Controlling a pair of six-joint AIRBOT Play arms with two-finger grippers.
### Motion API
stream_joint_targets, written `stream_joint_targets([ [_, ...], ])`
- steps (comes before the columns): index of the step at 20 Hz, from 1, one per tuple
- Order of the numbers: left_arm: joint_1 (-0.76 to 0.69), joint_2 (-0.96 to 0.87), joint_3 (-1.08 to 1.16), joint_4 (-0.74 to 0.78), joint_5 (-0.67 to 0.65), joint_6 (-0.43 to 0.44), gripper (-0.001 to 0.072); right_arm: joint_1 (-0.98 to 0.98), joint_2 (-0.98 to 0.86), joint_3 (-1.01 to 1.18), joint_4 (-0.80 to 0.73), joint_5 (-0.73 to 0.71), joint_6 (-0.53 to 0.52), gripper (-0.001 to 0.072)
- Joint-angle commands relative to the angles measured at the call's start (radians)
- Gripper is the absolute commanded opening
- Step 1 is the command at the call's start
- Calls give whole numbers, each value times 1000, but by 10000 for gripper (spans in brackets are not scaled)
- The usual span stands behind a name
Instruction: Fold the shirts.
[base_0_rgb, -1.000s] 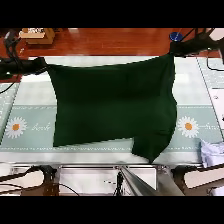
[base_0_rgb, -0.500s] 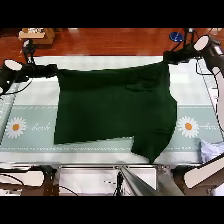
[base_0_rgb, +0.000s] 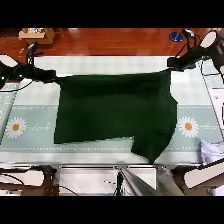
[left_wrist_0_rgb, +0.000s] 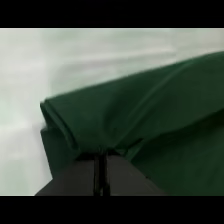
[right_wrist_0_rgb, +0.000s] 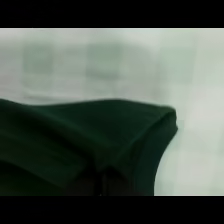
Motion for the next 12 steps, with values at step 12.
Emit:
stream_joint_targets([
  [12,-20,-127,6,79,-172,-133,20,0,-47,-155,-59,104,111,27],
])
